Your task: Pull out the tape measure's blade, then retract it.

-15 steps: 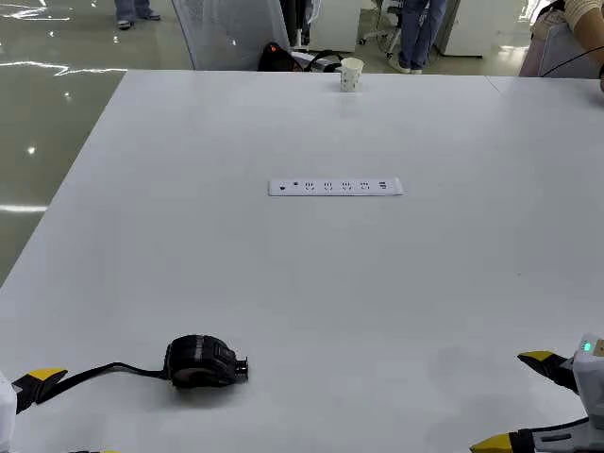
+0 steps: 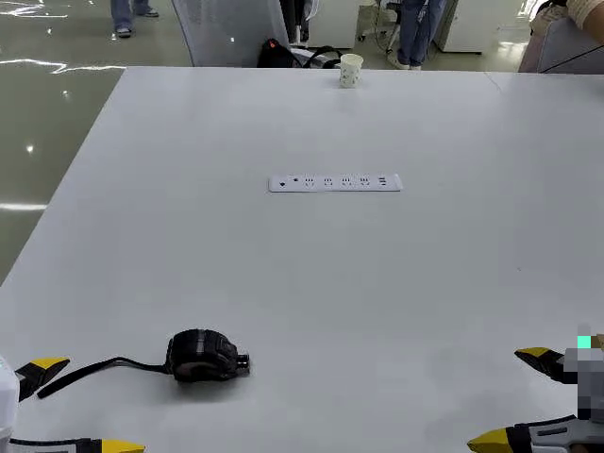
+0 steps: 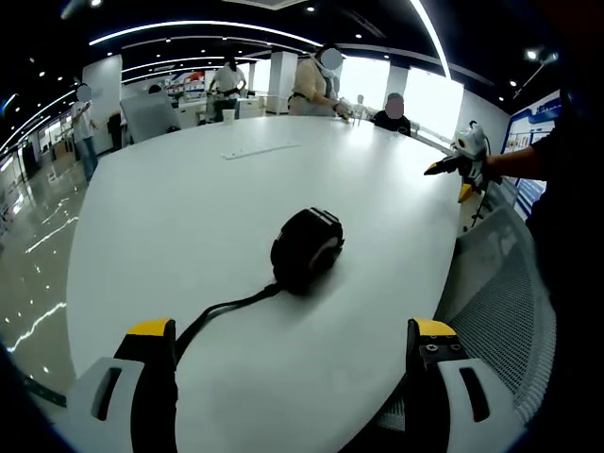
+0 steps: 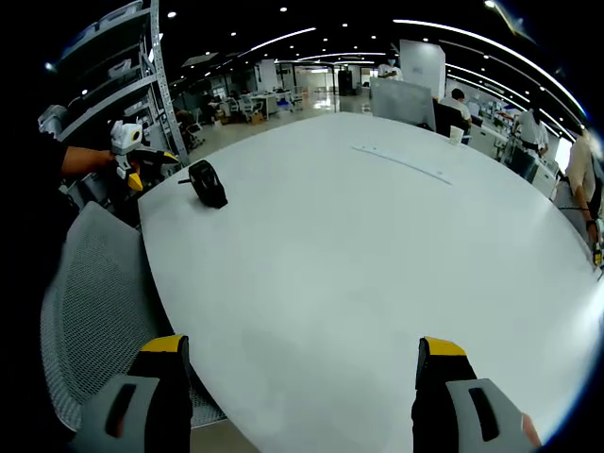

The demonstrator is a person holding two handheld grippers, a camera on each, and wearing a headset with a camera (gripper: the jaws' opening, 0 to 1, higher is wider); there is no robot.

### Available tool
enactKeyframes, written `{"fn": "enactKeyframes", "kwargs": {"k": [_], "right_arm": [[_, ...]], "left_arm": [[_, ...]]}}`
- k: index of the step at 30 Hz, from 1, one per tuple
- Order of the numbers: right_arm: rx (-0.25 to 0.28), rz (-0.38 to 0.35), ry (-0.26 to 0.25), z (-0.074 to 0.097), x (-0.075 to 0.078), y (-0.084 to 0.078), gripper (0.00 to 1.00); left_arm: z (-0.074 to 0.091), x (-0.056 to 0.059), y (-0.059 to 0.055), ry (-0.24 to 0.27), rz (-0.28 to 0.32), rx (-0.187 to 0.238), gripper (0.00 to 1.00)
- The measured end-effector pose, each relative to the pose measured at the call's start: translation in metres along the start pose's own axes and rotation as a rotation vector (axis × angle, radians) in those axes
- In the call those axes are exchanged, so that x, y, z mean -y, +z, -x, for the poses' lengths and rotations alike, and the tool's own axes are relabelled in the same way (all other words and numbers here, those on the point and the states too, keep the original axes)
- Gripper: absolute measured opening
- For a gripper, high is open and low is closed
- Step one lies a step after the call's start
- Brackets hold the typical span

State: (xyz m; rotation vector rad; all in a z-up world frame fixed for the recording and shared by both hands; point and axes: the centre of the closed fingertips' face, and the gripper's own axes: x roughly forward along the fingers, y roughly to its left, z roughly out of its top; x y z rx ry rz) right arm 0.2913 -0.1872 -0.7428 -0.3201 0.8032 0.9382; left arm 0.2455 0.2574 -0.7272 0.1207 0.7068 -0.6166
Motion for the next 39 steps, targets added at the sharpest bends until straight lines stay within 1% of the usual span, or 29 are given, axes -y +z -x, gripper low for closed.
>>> {"fn": "enactKeyframes", "kwargs": {"k": [4,5,6,7,8,10,12,14,16,17,18,20,22,25,27,29,30,34,35,36,37,38,39], "right_arm": [[0.001,0.002,0.006,-0.004,-0.001,0.002,0.99],[0.01,0.016,0.001,-0.004,0.0,0.005,0.99],[0.008,0.012,-0.005,-0.006,0.0,0.006,0.99],[0.008,0.012,-0.005,-0.006,0.001,0.007,0.99],[0.02,0.014,-0.003,-0.007,0.0,0.01,0.99],[0.026,0.012,0.002,-0.01,0.0,0.014,0.99],[0.026,0.003,0.021,-0.013,-0.002,0.018,0.99],[0.025,0.011,0.036,-0.017,-0.004,0.022,0.99],[0.02,0.032,0.05,-0.02,-0.007,0.026,0.99],[0.023,0.04,0.055,-0.021,-0.008,0.029,0.99],[0.035,0.054,0.068,-0.023,-0.011,0.034,0.99],[0.04,0.068,0.078,-0.027,-0.014,0.04,0.99],[0.042,0.094,0.101,-0.032,-0.019,0.046,0.99],[0.049,0.124,0.12,-0.039,-0.024,0.055,0.99],[0.054,0.137,0.131,-0.043,-0.026,0.06,0.99],[0.049,0.154,0.143,-0.047,-0.029,0.064,0.99],[0.044,0.159,0.146,-0.048,-0.029,0.065,0.99],[0.042,0.179,0.164,-0.056,-0.032,0.071,0.99],[0.039,0.184,0.166,-0.058,-0.033,0.072,0.99],[0.036,0.19,0.164,-0.061,-0.034,0.073,0.99],[0.04,0.197,0.162,-0.062,-0.034,0.075,0.99],[0.055,0.207,0.157,-0.066,-0.034,0.08,0.99],[0.058,0.204,0.157,-0.068,-0.035,0.082,0.99]], "left_arm": [[-0.001,0.004,-0.002,-0.011,-0.002,-0.007,0.99],[-0.001,0.005,-0.003,-0.014,-0.004,-0.011,0.99],[-0.001,0.005,-0.004,-0.018,-0.008,-0.017,0.99],[-0.002,0.005,-0.005,-0.019,-0.013,-0.021,0.99],[-0.002,0.004,-0.005,-0.02,-0.029,-0.03,0.99],[-0.003,0.004,-0.003,-0.028,-0.042,-0.033,0.99],[-0.005,0.004,0.0,-0.042,-0.063,-0.032,0.99],[-0.007,0.002,0.003,-0.047,-0.087,-0.041,0.99],[-0.009,0.001,0.007,-0.056,-0.104,-0.046,0.99],[-0.01,0.0,0.008,-0.059,-0.108,-0.049,0.99],[-0.011,0.0,0.012,-0.068,-0.121,-0.05,0.99],[-0.011,0.002,0.018,-0.078,-0.146,-0.046,0.99],[-0.014,0.004,0.024,-0.094,-0.165,-0.042,0.99],[-0.019,0.005,0.029,-0.118,-0.206,-0.051,0.99],[-0.022,0.007,0.031,-0.137,-0.233,-0.066,0.99],[-0.026,0.01,0.036,-0.153,-0.262,-0.07,0.99],[-0.028,0.01,0.038,-0.16,-0.267,-0.072,0.99],[-0.04,0.009,0.042,-0.175,-0.302,-0.105,0.99],[-0.043,0.008,0.041,-0.176,-0.306,-0.125,0.99],[-0.046,0.008,0.036,-0.185,-0.309,-0.165,0.99],[-0.049,0.008,0.034,-0.192,-0.316,-0.186,0.99],[-0.053,0.009,0.033,-0.205,-0.336,-0.206,0.99],[-0.056,0.008,0.033,-0.198,-0.348,-0.207,0.99]]}}
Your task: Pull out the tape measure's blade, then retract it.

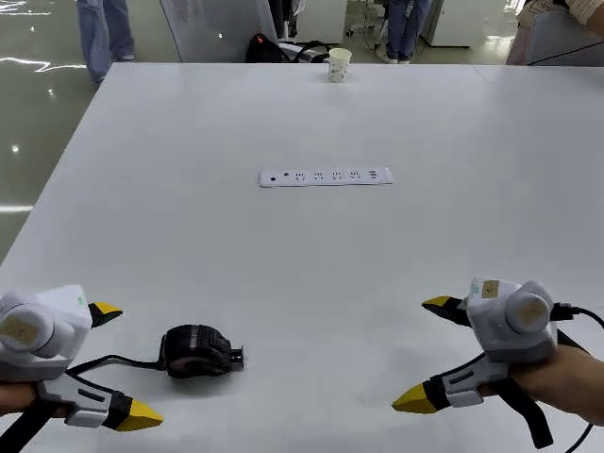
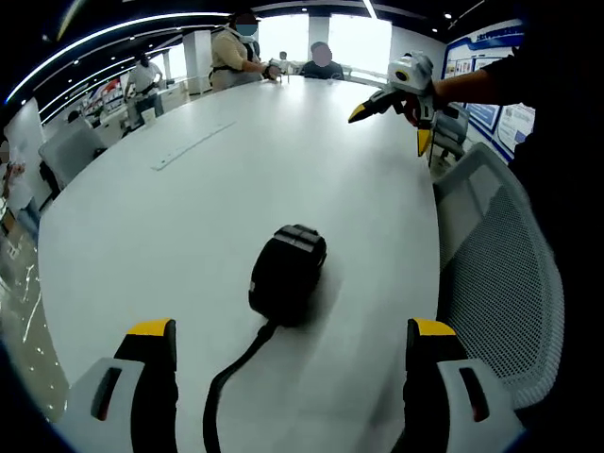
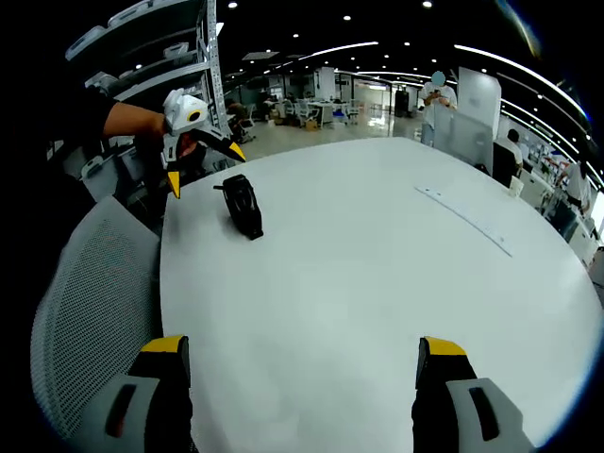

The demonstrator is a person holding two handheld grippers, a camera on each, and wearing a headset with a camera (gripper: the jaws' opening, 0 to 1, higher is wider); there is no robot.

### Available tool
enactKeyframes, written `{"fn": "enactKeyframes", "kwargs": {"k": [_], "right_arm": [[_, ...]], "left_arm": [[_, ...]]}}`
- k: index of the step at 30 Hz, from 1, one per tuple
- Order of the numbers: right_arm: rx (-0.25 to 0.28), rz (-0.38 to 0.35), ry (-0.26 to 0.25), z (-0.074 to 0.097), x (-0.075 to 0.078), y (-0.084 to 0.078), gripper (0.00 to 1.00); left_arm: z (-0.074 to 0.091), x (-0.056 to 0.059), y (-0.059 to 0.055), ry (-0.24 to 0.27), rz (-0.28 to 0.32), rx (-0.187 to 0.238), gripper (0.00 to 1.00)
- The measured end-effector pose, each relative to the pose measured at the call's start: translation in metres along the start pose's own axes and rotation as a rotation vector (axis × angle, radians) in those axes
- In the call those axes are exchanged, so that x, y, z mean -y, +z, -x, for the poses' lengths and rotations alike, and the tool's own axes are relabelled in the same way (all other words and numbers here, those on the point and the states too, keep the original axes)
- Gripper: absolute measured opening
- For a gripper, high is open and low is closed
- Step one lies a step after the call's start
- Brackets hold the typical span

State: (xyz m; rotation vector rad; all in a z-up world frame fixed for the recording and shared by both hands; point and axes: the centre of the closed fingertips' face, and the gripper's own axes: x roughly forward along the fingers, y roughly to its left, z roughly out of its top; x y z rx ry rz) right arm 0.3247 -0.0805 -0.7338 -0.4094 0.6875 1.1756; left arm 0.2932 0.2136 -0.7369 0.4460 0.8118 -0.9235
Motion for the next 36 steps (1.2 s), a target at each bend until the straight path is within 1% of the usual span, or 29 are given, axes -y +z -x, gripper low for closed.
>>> {"fn": "enactKeyframes", "kwargs": {"k": [2,7,9,12,16,19,20,23,26,28,29,30,32,34,36], "right_arm": [[-0.003,-0.002,0.002,-0.008,0.001,0.003,0.99],[-0.006,0.01,0.019,-0.029,-0.004,0.011,0.99],[-0.005,0.026,0.037,-0.037,-0.008,0.016,0.99],[-0.014,0.058,0.068,-0.049,-0.013,0.024,0.99],[-0.028,0.095,0.102,-0.062,-0.016,0.032,0.99],[-0.043,0.13,0.114,-0.072,-0.015,0.038,0.99],[-0.049,0.139,0.116,-0.077,-0.014,0.04,0.99],[-0.06,0.14,0.132,-0.086,-0.016,0.046,0.99],[-0.088,0.172,0.153,-0.097,-0.02,0.048,0.99],[-0.094,0.188,0.165,-0.103,-0.024,0.05,0.99],[-0.097,0.187,0.172,-0.106,-0.026,0.051,0.99],[-0.103,0.179,0.191,-0.109,-0.03,0.051,0.99],[-0.105,0.18,0.214,-0.113,-0.036,0.053,0.99],[-0.109,0.21,0.222,-0.118,-0.039,0.055,0.99],[-0.113,0.21,0.227,-0.121,-0.041,0.056,0.99]], "left_arm": [[-0.006,-0.001,0.001,-0.006,-0.019,-0.021,0.99],[-0.018,-0.003,0.009,-0.028,-0.04,-0.031,0.98],[-0.022,-0.002,0.012,-0.038,-0.059,-0.039,0.98],[-0.027,-0.002,0.014,-0.051,-0.106,-0.058,0.97],[-0.032,-0.005,0.018,-0.065,-0.132,-0.068,0.95],[-0.036,-0.006,0.023,-0.076,-0.164,-0.071,0.91],[-0.038,-0.007,0.024,-0.08,-0.182,-0.079,0.88],[-0.044,-0.01,0.025,-0.098,-0.195,-0.102,0.83],[-0.05,-0.006,0.029,-0.116,-0.212,-0.115,0.79],[-0.056,-0.004,0.03,-0.124,-0.227,-0.119,0.77],[-0.058,-0.003,0.031,-0.129,-0.233,-0.121,0.75],[-0.06,-0.001,0.032,-0.136,-0.245,-0.124,0.74],[-0.064,0.003,0.031,-0.147,-0.267,-0.138,0.72],[-0.067,0.004,0.029,-0.154,-0.294,-0.152,0.69],[-0.069,0.004,0.028,-0.153,-0.307,-0.166,0.63]]}}
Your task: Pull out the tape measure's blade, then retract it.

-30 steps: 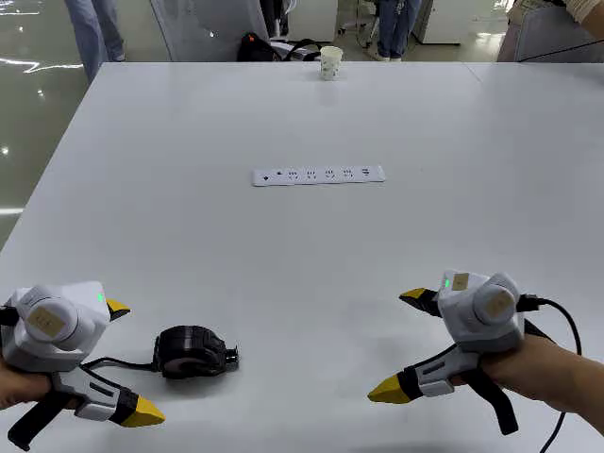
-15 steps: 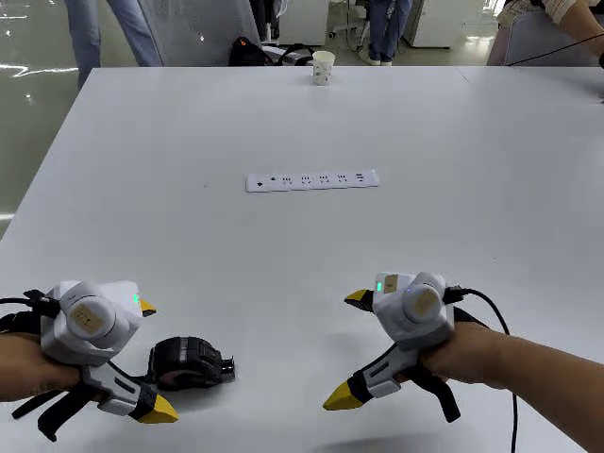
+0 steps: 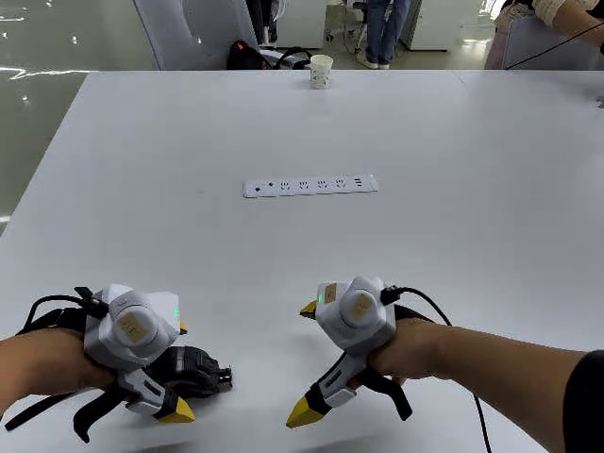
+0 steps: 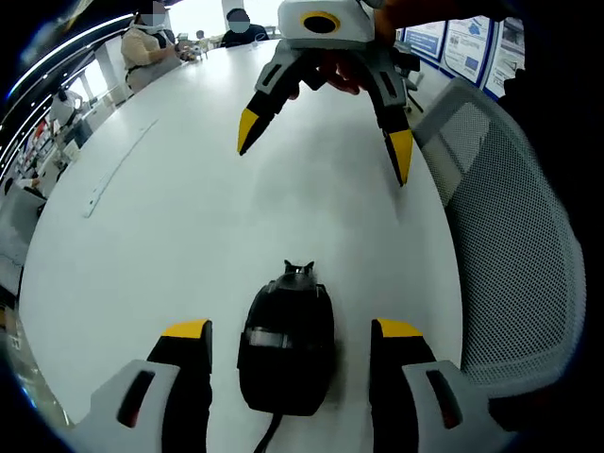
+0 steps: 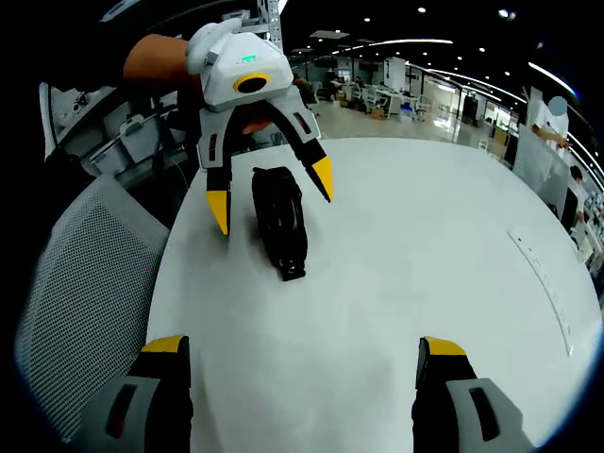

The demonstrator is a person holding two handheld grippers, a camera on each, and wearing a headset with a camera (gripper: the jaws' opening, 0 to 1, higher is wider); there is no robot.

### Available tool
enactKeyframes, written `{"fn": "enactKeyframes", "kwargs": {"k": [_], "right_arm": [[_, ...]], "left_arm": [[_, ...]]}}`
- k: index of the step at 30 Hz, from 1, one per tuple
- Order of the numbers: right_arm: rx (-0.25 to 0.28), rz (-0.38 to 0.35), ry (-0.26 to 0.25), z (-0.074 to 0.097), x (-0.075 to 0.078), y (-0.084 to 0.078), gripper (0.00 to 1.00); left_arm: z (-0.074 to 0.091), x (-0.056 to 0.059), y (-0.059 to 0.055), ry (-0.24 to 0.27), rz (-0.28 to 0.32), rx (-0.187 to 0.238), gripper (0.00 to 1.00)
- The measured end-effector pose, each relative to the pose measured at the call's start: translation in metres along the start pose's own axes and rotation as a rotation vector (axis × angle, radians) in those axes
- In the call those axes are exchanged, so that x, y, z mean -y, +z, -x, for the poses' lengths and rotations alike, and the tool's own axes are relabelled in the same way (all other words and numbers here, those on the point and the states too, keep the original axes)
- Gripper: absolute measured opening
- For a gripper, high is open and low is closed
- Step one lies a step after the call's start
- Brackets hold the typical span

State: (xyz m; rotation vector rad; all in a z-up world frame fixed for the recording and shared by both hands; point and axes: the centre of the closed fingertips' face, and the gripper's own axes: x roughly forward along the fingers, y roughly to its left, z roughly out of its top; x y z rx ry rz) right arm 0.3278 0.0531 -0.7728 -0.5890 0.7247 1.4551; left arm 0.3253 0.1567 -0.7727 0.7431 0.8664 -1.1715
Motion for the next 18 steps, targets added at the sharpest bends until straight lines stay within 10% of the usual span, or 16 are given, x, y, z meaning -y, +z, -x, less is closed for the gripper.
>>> {"fn": "enactKeyframes", "kwargs": {"k": [6,18], "right_arm": [[-0.031,0.092,0.029,-0.01,-0.004,0.005,0.99],[-0.002,0.107,0.048,-0.029,0.0,0.022,0.99]], "left_arm": [[0.0,-0.006,-0.001,0.028,-0.086,-0.036,0.33],[-0.006,-0.004,-0.004,0.014,-0.04,-0.071,0.31]]}}
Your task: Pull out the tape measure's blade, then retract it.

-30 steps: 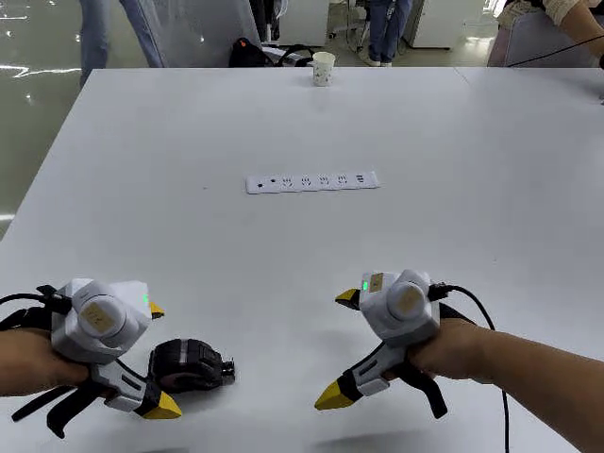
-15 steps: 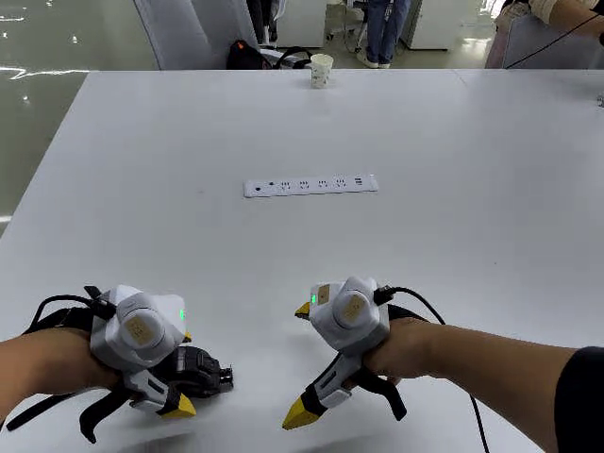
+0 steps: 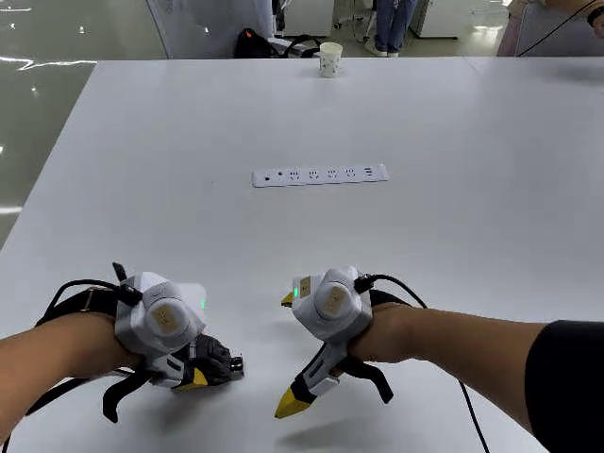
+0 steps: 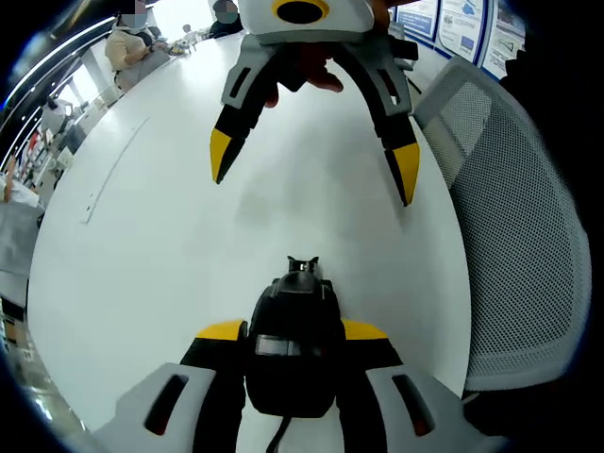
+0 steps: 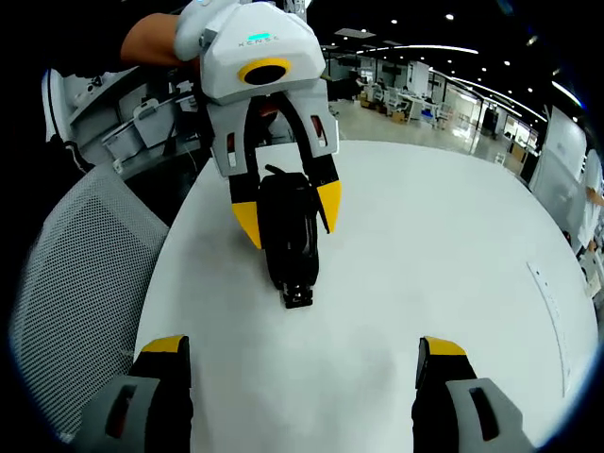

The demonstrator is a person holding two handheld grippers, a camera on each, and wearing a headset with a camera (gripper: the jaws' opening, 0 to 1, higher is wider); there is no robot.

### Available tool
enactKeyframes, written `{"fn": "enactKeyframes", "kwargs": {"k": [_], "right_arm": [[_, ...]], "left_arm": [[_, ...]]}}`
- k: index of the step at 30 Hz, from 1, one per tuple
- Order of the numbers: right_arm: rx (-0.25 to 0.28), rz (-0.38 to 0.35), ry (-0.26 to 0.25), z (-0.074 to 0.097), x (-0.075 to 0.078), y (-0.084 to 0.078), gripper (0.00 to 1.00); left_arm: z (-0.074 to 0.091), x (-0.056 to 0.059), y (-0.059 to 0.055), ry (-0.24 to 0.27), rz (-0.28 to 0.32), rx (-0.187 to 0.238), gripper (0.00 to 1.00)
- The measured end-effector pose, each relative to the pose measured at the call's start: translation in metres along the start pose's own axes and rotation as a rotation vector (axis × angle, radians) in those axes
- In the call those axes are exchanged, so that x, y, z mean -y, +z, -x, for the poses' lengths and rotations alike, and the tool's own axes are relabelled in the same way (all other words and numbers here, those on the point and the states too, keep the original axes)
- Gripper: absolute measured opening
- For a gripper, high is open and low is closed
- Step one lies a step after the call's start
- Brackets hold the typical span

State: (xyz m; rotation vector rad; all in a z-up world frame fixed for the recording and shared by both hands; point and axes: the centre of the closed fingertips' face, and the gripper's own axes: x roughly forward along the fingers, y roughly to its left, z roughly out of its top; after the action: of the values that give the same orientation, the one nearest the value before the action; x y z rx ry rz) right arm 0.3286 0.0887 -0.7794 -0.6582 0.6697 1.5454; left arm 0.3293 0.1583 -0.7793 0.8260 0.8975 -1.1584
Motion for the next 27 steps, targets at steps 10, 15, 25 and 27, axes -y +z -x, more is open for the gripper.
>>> {"fn": "enactKeyframes", "kwargs": {"k": [10,15,25,27], "right_arm": [[0.004,0.02,-0.021,-0.014,0.002,0.009,0.77],[-0.01,0.031,-0.024,-0.017,0.005,0.006,0.67],[0.012,0.026,-0.017,-0.024,0.005,0.016,0.42],[0.011,0.032,-0.011,-0.028,0.003,0.018,0.4]], "left_arm": [[0.0,-0.002,0.001,0.009,0.005,0.007,0.31],[0.0,-0.002,0.002,0.006,0.008,0.016,0.31],[0.002,-0.002,0.002,0.005,0.01,0.014,0.31],[0.002,-0.002,0.001,0.004,0.01,0.013,0.31]]}}
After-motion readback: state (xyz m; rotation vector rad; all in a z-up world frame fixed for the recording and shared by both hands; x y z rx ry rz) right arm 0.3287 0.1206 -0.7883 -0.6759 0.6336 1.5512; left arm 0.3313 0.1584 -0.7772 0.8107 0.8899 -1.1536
